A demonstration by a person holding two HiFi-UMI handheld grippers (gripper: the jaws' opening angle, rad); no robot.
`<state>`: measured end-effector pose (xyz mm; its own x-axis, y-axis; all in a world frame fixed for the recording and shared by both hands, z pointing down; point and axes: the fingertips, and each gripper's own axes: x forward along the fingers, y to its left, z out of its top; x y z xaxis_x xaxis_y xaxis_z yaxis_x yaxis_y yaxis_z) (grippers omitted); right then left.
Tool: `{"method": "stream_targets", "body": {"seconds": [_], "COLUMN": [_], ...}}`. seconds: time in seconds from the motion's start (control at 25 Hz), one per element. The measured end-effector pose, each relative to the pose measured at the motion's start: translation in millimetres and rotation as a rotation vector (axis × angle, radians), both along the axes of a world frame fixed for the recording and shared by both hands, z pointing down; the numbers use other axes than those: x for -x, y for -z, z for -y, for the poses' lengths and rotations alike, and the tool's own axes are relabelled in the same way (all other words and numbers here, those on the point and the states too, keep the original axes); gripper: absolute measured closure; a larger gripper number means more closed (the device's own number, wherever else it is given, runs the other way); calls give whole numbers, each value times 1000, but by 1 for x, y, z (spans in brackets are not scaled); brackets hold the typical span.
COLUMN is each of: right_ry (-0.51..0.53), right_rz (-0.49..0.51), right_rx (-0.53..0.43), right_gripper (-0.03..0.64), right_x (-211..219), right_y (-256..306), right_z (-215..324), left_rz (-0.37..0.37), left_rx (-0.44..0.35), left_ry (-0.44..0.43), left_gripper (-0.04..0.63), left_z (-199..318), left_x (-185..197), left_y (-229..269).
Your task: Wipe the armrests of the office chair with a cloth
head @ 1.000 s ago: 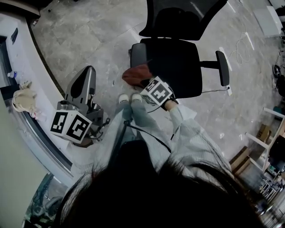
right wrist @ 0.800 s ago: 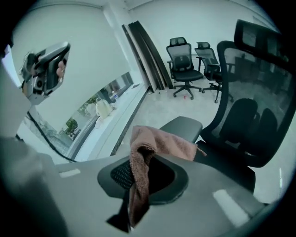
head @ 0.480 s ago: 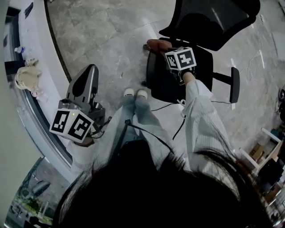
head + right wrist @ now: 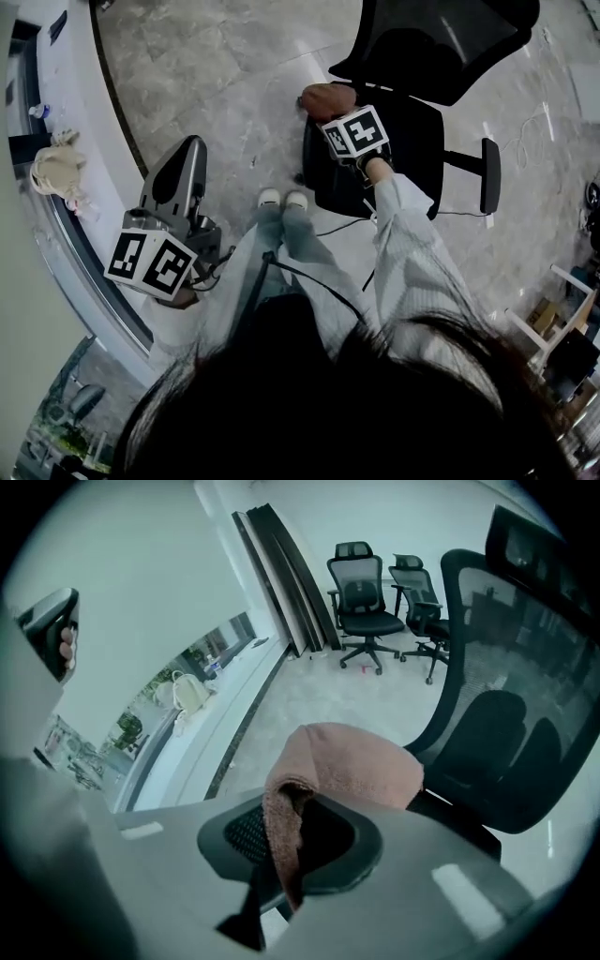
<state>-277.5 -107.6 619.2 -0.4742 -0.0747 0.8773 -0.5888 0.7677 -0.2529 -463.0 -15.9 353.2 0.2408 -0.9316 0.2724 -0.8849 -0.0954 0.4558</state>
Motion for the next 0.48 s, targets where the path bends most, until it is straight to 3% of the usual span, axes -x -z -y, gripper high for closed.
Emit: {"method": "stream_targets", "body": {"seconds": [0.24,0.48], "right_ry": [22,27], "right_rz": [91,142], "right_rx": [81,103], "right_gripper": [571,571], "right_x": [-7,-27], "right_y": [8,20], "right_z": [-68,-133], "left_rz": [-13,-22], "left_rx": [-37,-76], "left_ry": [-76,-165], "left_gripper": [592,592], "left_z": [10,16], "left_x": [-24,-66], "left_y": [12,27]}}
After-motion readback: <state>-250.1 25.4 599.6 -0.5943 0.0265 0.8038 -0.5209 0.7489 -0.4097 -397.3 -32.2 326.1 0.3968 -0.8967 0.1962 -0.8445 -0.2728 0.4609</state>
